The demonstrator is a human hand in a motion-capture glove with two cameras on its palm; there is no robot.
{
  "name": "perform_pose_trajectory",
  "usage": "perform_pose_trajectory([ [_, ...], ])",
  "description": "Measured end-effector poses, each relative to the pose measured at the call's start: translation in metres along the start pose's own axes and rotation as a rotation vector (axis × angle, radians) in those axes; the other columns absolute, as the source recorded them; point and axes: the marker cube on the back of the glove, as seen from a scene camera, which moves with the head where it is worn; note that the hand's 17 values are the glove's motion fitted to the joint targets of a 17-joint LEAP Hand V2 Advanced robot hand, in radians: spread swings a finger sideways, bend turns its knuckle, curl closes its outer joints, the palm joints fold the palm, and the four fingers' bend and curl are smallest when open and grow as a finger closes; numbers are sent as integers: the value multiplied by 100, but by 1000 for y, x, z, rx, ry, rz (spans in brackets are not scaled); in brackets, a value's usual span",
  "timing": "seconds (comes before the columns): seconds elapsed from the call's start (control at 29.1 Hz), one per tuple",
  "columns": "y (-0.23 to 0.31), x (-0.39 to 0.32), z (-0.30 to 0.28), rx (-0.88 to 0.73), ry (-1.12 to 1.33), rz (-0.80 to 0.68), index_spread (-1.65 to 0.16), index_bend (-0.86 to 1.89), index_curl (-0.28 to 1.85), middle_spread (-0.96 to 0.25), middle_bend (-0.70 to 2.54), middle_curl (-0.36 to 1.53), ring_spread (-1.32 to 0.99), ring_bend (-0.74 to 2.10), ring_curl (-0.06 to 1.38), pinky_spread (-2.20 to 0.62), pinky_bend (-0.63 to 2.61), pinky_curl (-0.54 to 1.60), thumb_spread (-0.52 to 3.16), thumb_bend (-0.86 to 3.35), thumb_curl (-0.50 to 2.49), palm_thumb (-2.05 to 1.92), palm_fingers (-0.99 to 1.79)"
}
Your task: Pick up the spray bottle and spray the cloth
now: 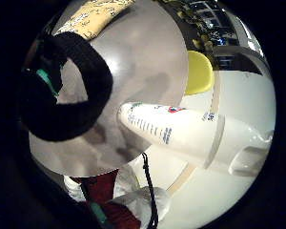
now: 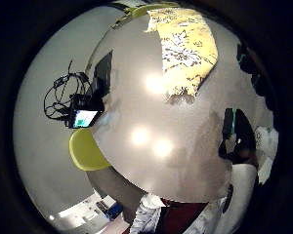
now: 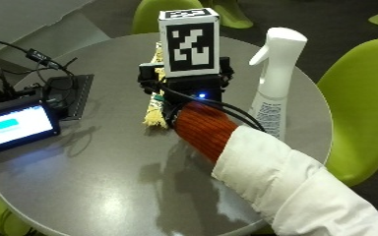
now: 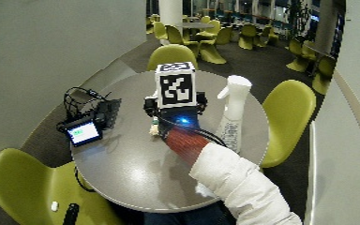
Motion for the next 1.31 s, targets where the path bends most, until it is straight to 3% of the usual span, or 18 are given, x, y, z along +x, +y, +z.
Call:
perform_pose_trajectory([
  [0.34, 12, -5, -3, 12, -19, -69, -7, 11, 15, 2, 38, 23, -7, 52, 27, -11, 54, 27, 54, 53, 25, 90, 95],
  [0.65, 92, 6, -23, 181, -265, -362, -9, 11, 19, 2, 36, 29, -9, 52, 32, -13, 54, 33, 67, 47, 31, 94, 93],
  [0.83, 141, 59, -29, 413, -469, -570, -10, 11, 20, 2, 35, 32, -9, 52, 35, -14, 55, 36, 71, 42, 34, 94, 93],
  [1.03, 155, 140, -13, 638, -461, -349, -12, 13, 23, 1, 36, 36, -9, 49, 37, -13, 49, 38, 76, 35, 37, 94, 89],
  [1.2, 161, 147, -2, 736, -1071, -306, -17, 19, 29, 2, 27, 36, -7, 39, 39, -7, 41, 40, 85, 33, 39, 95, 50],
  [1.31, 147, 160, 14, 749, -1212, -198, -21, 12, 27, 3, 30, 37, -5, 39, 38, 2, 28, 36, 88, 30, 39, 93, 33],
])
